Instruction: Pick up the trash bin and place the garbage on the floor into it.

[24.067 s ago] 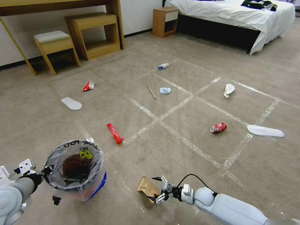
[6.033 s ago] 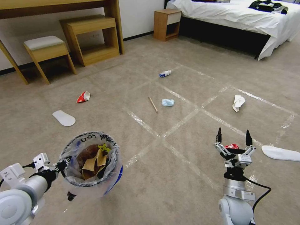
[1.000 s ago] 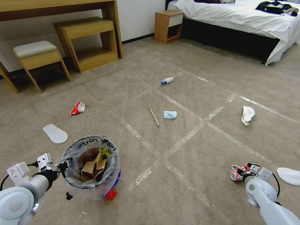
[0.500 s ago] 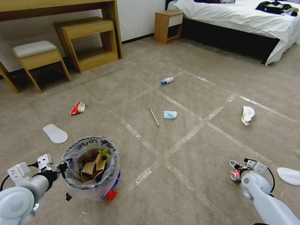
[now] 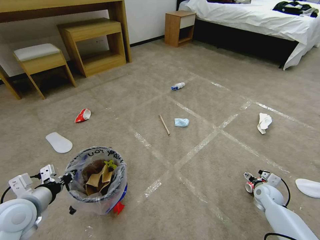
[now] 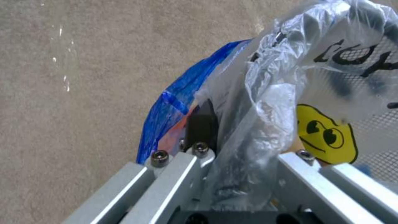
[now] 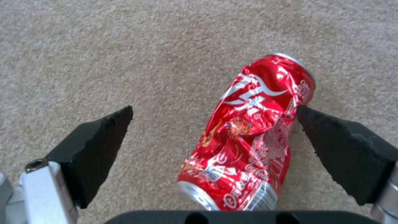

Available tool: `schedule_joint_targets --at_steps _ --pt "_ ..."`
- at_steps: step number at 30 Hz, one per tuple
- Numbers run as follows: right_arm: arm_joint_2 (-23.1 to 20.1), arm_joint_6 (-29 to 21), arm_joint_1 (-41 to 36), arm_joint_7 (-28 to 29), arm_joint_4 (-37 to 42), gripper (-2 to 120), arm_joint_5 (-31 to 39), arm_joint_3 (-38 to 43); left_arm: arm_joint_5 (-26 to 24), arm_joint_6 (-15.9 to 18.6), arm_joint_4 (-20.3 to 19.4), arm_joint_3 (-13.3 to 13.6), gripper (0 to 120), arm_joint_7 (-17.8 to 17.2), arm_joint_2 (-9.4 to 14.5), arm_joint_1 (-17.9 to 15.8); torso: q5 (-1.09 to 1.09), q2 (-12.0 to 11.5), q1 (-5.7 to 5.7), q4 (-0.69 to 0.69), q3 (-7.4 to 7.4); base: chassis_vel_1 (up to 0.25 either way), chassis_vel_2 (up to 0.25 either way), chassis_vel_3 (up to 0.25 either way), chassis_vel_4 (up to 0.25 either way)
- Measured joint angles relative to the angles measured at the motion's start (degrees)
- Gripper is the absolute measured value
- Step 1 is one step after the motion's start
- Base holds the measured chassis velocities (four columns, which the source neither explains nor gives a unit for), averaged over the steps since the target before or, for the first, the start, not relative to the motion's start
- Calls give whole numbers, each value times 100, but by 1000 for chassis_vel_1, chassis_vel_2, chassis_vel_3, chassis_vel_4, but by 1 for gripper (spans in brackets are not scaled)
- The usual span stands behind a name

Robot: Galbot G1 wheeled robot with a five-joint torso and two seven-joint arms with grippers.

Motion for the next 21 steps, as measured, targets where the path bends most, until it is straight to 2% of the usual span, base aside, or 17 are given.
schedule_joint_targets --at_steps 21 --pt "48 92 100 -98 -498 100 -102 39 3 0 -45 -11 0 10 -3 39 0 0 0 0 0 0 0 0 0"
